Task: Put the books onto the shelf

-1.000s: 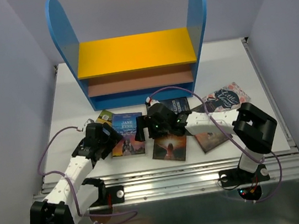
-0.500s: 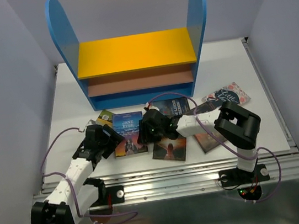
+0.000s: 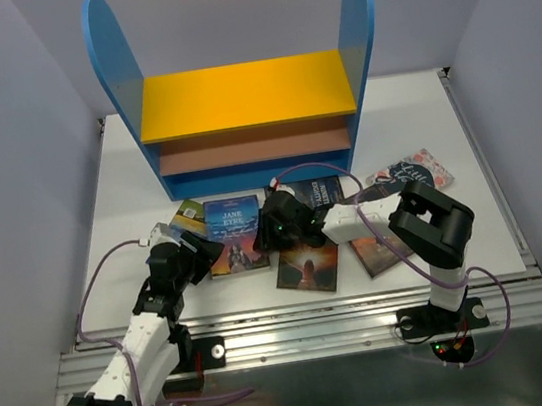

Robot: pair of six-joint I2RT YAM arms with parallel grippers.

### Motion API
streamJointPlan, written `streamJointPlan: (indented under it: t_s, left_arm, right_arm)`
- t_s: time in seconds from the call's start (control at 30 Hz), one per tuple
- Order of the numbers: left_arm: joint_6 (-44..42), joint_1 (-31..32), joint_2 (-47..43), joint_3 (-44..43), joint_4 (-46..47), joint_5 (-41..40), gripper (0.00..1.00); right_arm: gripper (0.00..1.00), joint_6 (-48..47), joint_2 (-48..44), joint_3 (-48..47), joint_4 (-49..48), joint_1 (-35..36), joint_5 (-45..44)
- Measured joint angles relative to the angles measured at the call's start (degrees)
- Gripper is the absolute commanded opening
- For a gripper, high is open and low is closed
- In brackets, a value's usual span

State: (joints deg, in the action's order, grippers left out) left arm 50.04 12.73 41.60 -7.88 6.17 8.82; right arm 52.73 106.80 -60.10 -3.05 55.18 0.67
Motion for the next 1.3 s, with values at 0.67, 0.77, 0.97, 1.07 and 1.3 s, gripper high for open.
streamJointPlan:
  t_s: [0.67,0.77,0.97,1.07,1.3]
  left_arm:
    - [3.0,2.8,4.2,0.7,9.3,12.2,0.51]
    - [3.0,3.7,5.4,0.6,9.1,12.8,0.51]
    - [1.3,4.3,4.2,-2.5,1.5,10.9,0.7]
    - [0.1,4.8,4.0,-5.9,-4.5,8.4,0.78]
    - [-2.6,4.7,6.1,-12.5,-10.4,4.3,0.69]
  right_arm:
    - [0.29,2.5,-1.3,5.0,-7.6,-0.3,0.8]
    - [0.3,2.5,-1.3,5.2,-8.0,-0.3,1.2]
    - [0.29,2.6,-1.3,5.6,-9.0,0.0,1.8]
    - [0.28,2.7,-1.2,5.7,-9.6,0.5,2.3]
    - [0.28,2.8,-1.2,5.8,-11.0,1.3,2.8]
